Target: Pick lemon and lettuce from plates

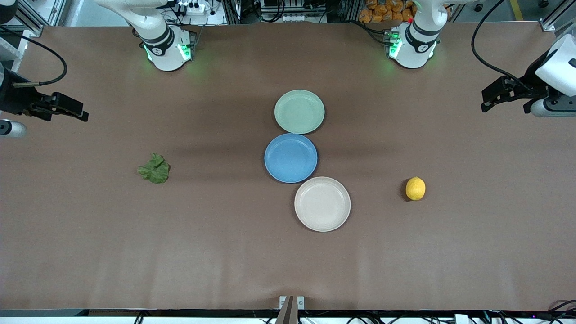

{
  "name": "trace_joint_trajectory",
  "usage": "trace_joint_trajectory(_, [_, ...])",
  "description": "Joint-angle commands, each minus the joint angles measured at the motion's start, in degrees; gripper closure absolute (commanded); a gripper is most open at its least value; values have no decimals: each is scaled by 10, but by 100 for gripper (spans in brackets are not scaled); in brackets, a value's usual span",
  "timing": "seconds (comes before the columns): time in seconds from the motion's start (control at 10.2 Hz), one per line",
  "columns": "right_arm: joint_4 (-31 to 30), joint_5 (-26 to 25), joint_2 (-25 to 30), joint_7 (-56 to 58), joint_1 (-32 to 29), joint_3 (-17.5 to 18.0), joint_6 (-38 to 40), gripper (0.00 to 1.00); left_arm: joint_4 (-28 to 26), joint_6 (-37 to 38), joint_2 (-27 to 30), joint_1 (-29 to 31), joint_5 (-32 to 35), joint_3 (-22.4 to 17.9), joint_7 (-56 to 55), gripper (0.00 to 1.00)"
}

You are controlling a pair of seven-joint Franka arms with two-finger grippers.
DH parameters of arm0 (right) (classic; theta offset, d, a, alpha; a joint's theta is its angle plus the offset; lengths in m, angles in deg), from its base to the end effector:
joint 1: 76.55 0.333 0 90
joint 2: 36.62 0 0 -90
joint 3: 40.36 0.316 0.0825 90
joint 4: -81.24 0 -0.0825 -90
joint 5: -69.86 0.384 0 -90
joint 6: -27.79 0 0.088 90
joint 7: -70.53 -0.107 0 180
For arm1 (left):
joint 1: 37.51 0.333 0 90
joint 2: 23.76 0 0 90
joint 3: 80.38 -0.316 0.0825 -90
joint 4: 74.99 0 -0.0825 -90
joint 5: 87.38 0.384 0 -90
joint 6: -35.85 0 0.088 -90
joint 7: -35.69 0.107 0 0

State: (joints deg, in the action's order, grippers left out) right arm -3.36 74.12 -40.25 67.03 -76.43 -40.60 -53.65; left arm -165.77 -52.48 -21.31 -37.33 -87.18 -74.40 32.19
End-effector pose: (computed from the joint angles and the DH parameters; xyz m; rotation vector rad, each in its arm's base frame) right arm 0.5583 0.0077 0.6211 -3.0645 0.0866 0.1851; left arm 0.5356 -0.0553 0.6388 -3.1330 0.0626 -0.0006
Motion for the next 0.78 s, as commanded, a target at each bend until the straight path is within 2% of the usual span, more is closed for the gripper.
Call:
trace_joint_trajectory(0.0, [7,-7,-3,-4,-1,2,2,0,10,0,-5,3,9,3,7,0])
trace_joint_trajectory(0.68, [5,-7,-3,-1,-2,2,3,0,10,-1,-12,2,8,3,6,0])
